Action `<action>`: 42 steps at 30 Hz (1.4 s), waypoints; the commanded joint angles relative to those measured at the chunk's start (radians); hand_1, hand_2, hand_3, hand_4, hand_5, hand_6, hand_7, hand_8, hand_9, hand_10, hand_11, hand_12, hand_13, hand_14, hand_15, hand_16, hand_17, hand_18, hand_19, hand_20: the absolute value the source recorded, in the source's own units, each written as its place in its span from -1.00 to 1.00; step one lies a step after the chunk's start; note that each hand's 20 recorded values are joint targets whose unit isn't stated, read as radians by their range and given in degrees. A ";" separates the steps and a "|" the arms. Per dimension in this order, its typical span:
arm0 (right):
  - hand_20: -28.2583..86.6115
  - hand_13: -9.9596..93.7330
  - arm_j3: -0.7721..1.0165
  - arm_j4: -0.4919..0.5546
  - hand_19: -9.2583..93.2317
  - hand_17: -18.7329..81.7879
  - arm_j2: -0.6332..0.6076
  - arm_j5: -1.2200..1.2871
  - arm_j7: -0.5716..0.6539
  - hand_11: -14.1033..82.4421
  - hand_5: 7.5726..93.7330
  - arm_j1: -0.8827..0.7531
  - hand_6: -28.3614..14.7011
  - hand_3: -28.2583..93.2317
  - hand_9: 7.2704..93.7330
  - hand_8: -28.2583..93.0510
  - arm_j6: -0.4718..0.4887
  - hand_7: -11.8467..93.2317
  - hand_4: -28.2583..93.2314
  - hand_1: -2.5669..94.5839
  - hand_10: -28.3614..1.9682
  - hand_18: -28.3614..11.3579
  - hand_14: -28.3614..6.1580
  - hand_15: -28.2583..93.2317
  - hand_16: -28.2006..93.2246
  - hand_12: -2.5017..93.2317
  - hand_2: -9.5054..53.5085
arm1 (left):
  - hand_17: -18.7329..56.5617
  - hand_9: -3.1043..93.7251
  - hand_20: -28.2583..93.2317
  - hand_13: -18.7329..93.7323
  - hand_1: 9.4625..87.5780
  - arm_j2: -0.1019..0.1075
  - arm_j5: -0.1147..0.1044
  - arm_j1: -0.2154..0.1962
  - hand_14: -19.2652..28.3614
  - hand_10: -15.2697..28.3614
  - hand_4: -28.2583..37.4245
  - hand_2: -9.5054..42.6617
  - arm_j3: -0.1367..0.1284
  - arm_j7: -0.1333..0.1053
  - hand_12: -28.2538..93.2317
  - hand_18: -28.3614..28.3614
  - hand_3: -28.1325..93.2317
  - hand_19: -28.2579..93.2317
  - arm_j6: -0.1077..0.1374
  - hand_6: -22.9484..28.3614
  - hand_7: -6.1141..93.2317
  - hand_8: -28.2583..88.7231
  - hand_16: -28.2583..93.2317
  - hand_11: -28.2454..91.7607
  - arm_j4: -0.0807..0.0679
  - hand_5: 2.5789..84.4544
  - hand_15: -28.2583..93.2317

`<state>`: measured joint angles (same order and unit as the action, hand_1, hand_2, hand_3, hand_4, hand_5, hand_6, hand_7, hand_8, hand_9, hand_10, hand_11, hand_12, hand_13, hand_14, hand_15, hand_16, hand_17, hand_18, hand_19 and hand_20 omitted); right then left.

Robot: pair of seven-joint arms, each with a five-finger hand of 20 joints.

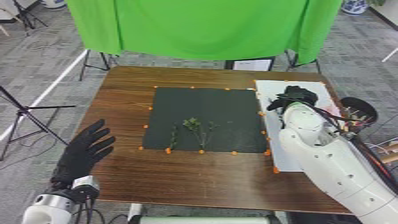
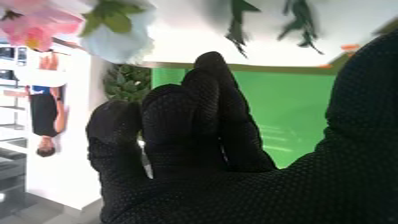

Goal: Arrange flowers

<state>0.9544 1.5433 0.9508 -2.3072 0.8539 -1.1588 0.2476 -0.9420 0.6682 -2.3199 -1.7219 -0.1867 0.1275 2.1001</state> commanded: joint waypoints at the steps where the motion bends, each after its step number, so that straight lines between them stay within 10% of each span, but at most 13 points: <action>1: 0.45 0.29 -0.049 -0.036 0.95 -0.03 -0.010 -0.077 0.019 0.67 0.03 0.031 -0.18 0.67 -0.06 -0.67 0.023 -0.29 -1.00 -0.62 -0.28 -0.81 -0.18 0.86 0.11 0.16 -1.00 | -0.75 -0.45 -0.39 -0.32 -0.57 -0.002 -0.002 -0.008 0.49 0.24 -0.92 -0.78 -0.001 0.009 -0.24 0.81 0.62 0.13 -0.008 0.01 -0.44 -0.71 -0.53 -0.17 -0.003 -0.42 0.00; 14: 0.45 0.40 -0.016 -0.076 0.99 0.01 0.021 0.080 0.027 0.61 0.31 0.050 0.13 0.69 0.27 -0.72 0.067 -0.22 -1.00 -0.46 -0.07 -0.80 -0.10 0.85 0.14 0.17 -1.00 | -0.75 -0.45 -0.39 -0.32 -0.57 -0.003 -0.005 -0.004 0.49 0.24 -0.92 -0.77 0.005 0.010 -0.24 0.81 0.62 0.14 -0.006 0.02 -0.44 -0.71 -0.53 -0.17 -0.005 -0.42 0.00; 23: 0.52 0.55 -0.011 -0.066 1.00 0.09 0.013 0.087 -0.025 0.59 0.63 0.029 0.42 0.42 0.59 -0.46 0.020 -0.10 -1.00 0.14 0.22 -0.77 0.04 0.85 0.17 0.15 -1.00 | -0.75 -0.46 -0.39 -0.32 -0.57 0.000 -0.008 0.000 0.49 0.23 -0.92 -0.76 0.011 0.009 -0.24 0.80 0.62 0.14 -0.004 0.02 -0.44 -0.71 -0.53 -0.17 -0.009 -0.42 0.00; 42: 0.67 0.56 -0.003 0.049 1.00 0.11 -0.056 -0.006 -0.193 0.75 0.46 -0.035 0.22 0.95 0.58 -0.13 -0.299 0.27 -0.74 -0.16 0.32 -0.73 0.07 0.96 0.19 0.40 -1.00 | -0.75 -0.45 -0.39 -0.32 -0.57 -0.010 -0.010 -0.016 0.48 0.24 -0.93 -0.74 0.005 -0.004 -0.24 0.80 0.62 0.14 0.008 0.02 -0.45 -0.71 -0.53 -0.18 0.001 -0.42 0.00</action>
<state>0.9402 1.5066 0.9303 -2.2869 0.6698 -1.1877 0.0110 -0.9445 0.6645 -2.3206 -1.7139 -0.1877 0.1291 2.0964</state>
